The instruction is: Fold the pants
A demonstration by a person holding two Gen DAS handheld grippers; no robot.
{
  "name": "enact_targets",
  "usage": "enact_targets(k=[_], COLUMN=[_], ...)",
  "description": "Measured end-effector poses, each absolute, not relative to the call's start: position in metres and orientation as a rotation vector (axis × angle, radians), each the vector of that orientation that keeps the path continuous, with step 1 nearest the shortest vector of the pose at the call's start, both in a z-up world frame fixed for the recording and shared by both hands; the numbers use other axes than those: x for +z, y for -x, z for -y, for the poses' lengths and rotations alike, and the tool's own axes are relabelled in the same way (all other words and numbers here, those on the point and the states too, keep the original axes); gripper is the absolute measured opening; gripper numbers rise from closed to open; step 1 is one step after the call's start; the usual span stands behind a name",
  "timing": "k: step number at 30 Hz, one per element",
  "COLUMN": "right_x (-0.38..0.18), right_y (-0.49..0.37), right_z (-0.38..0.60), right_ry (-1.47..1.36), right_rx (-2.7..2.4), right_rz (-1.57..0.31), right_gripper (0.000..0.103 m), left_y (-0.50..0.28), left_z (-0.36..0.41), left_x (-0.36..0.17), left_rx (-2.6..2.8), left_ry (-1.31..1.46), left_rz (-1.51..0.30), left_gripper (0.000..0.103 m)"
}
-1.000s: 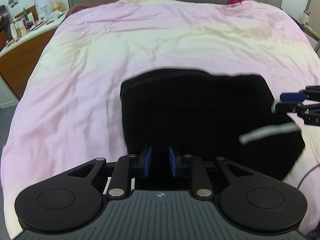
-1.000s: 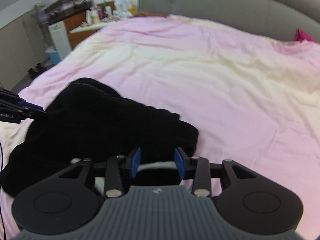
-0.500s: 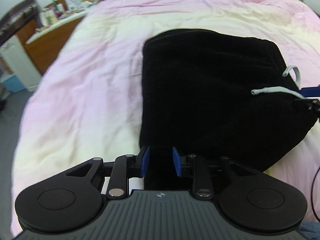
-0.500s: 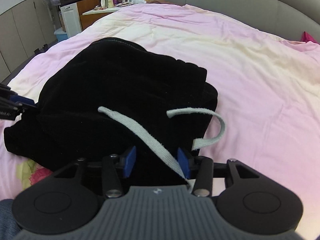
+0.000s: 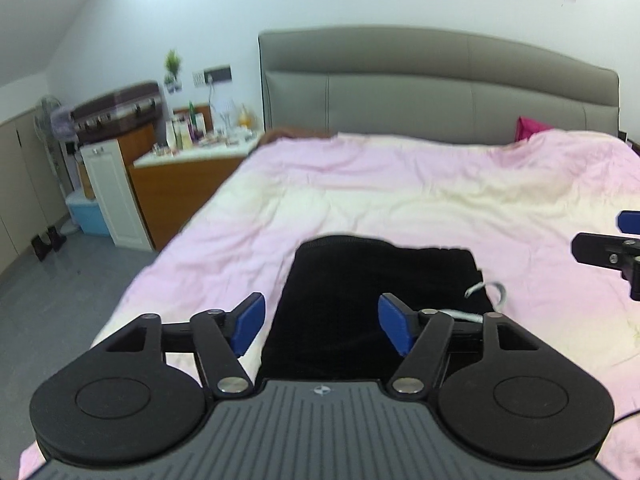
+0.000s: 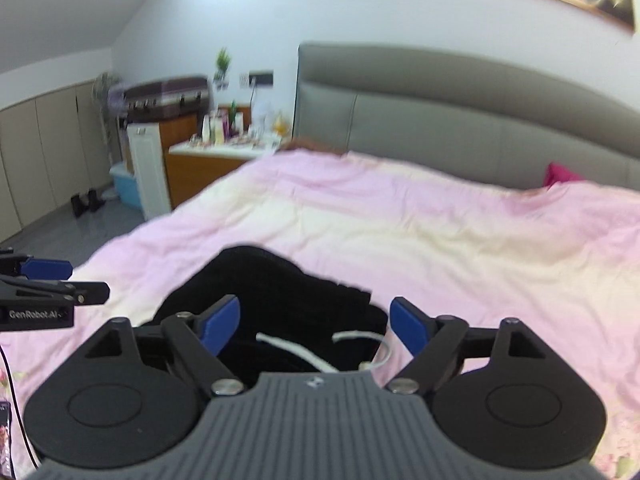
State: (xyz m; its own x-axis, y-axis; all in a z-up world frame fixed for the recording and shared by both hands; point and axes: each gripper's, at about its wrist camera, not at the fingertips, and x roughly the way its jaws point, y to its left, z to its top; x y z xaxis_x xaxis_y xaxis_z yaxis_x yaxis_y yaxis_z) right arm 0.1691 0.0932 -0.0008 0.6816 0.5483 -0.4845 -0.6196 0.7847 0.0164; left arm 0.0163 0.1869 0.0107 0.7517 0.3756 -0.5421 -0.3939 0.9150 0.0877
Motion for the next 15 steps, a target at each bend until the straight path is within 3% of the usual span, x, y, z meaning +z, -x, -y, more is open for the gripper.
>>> enact_targets(k=[2,6,15], right_x=[0.016,0.037,0.037], right_y=[-0.152,-0.121,-0.036], right_z=[-0.08,-0.056,-0.032], right_ry=[0.13,0.06,0.079], right_rx=[0.617,0.552,0.478], right_rz=[-0.466,-0.451,-0.395], right_gripper=[0.09,0.098,0.098], left_y=[-0.007,0.01,0.036], left_z=[-0.175,-0.152,-0.139], left_x=[0.021,0.037,0.036], left_rx=[0.435,0.45,0.384], left_ry=[-0.002,-0.109,-0.055], left_rz=[-0.54,-0.462,-0.471], left_gripper=[0.089,0.09,0.09])
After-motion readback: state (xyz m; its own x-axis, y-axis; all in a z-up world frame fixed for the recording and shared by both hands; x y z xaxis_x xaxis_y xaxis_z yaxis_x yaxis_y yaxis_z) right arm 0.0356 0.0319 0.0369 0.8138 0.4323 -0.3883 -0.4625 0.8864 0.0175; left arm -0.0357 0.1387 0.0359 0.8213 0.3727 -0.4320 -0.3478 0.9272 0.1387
